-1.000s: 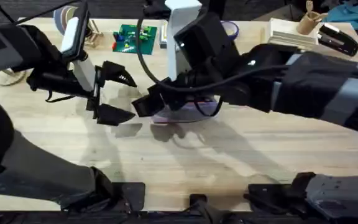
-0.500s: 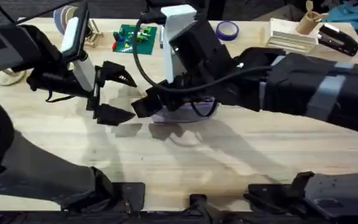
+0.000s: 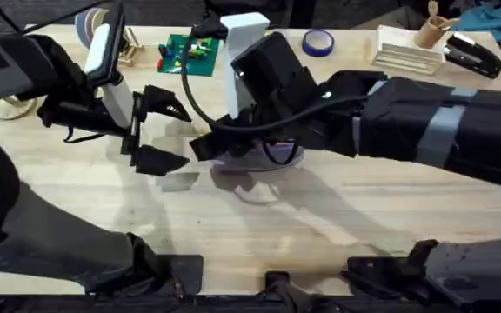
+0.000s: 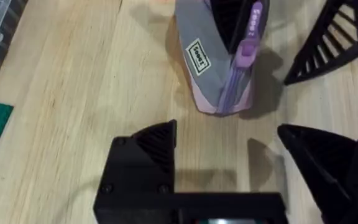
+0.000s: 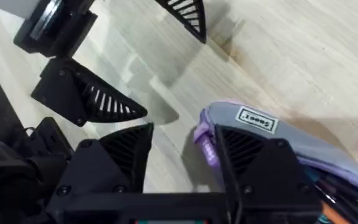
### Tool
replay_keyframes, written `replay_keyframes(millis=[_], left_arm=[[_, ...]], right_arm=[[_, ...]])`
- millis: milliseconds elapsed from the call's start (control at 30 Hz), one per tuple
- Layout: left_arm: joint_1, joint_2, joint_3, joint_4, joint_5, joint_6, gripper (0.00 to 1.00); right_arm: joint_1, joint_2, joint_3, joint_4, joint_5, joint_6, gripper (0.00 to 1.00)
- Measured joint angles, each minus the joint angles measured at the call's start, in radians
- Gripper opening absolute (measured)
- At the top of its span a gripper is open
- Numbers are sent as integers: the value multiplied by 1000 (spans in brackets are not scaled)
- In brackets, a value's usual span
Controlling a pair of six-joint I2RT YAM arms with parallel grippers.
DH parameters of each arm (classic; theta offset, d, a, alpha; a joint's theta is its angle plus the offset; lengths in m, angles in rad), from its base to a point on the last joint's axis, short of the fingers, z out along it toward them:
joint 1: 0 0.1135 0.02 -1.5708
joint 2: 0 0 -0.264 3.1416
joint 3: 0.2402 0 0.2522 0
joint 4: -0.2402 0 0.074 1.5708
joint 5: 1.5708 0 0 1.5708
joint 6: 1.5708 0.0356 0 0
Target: Unzip the bag, pick up the pens from the table one at a time and place them inside, then zip the bag closed.
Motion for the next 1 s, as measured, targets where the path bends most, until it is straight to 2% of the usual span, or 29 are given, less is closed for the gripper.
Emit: replay_keyframes(millis=[267,567,767,833,900,1000], left_arm=[[0,0,0,0,0,0,993],[0,0,0,0,0,0,993],[0,0,0,0,0,0,993],[0,0,0,0,0,0,993],[0,0,0,0,0,0,993],[0,0,0,0,0,0,993]], right_arm=[[0,0,0,0,9,0,473],[0,0,0,-6,22,0,384],[0,0,0,-31,48,0,358],[0,0,0,-31,53,0,268],[0,0,0,-32,59,1,75],[0,0,0,-31,64,1,34]])
